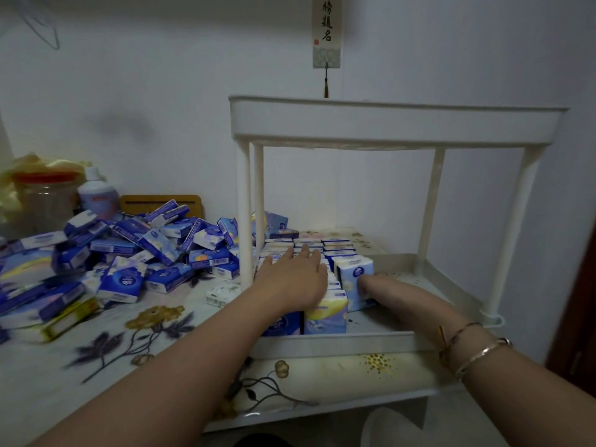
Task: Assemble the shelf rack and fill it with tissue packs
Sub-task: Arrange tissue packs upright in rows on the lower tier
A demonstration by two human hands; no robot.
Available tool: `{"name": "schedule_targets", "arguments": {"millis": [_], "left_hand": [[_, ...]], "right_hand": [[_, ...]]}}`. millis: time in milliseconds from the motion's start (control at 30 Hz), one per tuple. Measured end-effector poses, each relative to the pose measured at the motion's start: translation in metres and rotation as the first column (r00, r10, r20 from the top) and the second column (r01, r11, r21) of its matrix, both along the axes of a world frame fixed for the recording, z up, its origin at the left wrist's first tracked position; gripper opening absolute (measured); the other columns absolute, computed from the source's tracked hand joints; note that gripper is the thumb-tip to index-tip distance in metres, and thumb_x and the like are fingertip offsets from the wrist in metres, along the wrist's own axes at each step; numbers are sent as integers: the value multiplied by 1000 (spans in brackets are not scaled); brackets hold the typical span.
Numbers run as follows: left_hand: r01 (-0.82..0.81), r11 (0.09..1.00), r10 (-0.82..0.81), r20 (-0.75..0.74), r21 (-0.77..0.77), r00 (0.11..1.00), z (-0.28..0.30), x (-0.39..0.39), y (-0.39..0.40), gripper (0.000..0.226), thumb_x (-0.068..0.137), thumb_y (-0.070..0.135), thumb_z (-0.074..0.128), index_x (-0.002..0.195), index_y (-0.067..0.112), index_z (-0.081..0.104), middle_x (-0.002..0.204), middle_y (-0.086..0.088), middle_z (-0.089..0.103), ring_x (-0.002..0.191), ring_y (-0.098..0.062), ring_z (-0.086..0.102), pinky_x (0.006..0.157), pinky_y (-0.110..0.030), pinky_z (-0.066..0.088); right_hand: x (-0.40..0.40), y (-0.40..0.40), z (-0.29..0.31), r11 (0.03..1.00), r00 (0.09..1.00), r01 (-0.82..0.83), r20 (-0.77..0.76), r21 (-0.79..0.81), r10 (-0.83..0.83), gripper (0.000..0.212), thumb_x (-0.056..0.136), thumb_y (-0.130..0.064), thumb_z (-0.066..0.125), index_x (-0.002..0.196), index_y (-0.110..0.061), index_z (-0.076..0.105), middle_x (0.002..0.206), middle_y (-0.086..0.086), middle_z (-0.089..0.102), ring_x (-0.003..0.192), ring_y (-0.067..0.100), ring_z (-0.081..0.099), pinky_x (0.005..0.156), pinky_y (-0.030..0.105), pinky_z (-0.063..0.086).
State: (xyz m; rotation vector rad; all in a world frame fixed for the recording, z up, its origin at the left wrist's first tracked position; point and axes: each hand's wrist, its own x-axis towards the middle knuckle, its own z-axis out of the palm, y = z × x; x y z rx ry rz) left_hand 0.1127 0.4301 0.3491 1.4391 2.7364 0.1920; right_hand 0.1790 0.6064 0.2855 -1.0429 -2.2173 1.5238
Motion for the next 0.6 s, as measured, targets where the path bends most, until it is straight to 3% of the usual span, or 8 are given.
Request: {"name": "schedule_targets", "arguments": {"millis": [67, 167, 233, 300, 433, 500, 533, 600], "left_hand": [[0, 1000, 0, 1, -4, 1000, 0, 0, 0, 54, 104, 36, 11, 154, 19, 4, 161, -1, -6, 149, -22, -1, 118, -51, 2], [-1, 1000, 1, 6, -2, 1000, 0, 0, 0, 53, 104, 36, 12, 154, 19, 4, 161, 0, -6, 149, -22, -2, 118, -51, 2], [2, 1000, -2, 10, 5, 1000, -1, 0, 1, 53, 104, 36, 12, 154, 19, 5, 161, 0, -6, 149, -21, -2, 118, -51, 1], [9, 1000, -10, 16, 16, 1000, -1, -1, 1, 53, 104, 36, 12, 154, 20, 5, 161, 0, -6, 149, -21, -2, 117, -50, 1], [9, 1000, -9, 2, 27, 1000, -2, -1, 0, 51, 104, 34, 14, 153, 19, 15, 162, -1, 3, 149, -22, 5, 118, -51, 7], [-6, 990, 2, 29, 138, 1000, -3, 1, -2, 42, 103, 31, 19, 135, 15, 42, 153, -9, 33, 139, -27, 32, 114, -50, 23], [-15, 970, 1, 55, 243, 998, -4, 2, -3, 36, 103, 28, 23, 118, 14, 52, 137, -13, 51, 124, -29, 47, 109, -48, 32], [-6, 897, -29, 74, 442, 997, -3, 9, -8, 32, 101, 23, 30, 112, 12, 58, 118, -14, 64, 105, -30, 58, 102, -46, 39]], "right_hand": [[-1, -1, -5, 996, 996, -57, 75, 69, 51, 86, 57, -47, 55, 133, -11, 38, 125, 13, 56, 108, 26, 57, 87, 31, 46], [-4, -4, -8, 919, 943, -315, 182, 235, 277, 123, 43, -73, 72, 148, -28, 26, 145, 4, 41, 130, 23, 44, 109, 41, 38], [1, -13, 0, 817, 881, -463, 275, 343, 384, 107, 63, -70, 65, 150, -36, 15, 157, -2, 17, 145, 23, 20, 119, 46, 18], [6, -15, 4, 773, 860, -510, 235, 378, 453, 81, 84, -50, 61, 150, -36, 17, 157, -8, 16, 144, 17, 16, 120, 46, 11], [14, -15, 7, 862, 919, -393, 162, 320, 359, 56, 77, -26, 63, 131, -28, 52, 130, -2, 60, 117, 20, 56, 105, 37, 43], [18, -15, 9, 869, 930, -346, 251, 353, 268, 52, 79, -15, 58, 131, -21, 52, 129, 4, 59, 116, 24, 54, 99, 32, 44], [20, -15, 12, 863, 931, -332, 280, 380, 235, 57, 79, -12, 56, 136, -20, 47, 135, 6, 54, 123, 27, 49, 99, 32, 41], [26, -18, 19, 848, 942, -300, 275, 436, 191, 65, 81, -9, 52, 143, -21, 37, 144, 10, 44, 132, 30, 40, 100, 31, 38]]}}
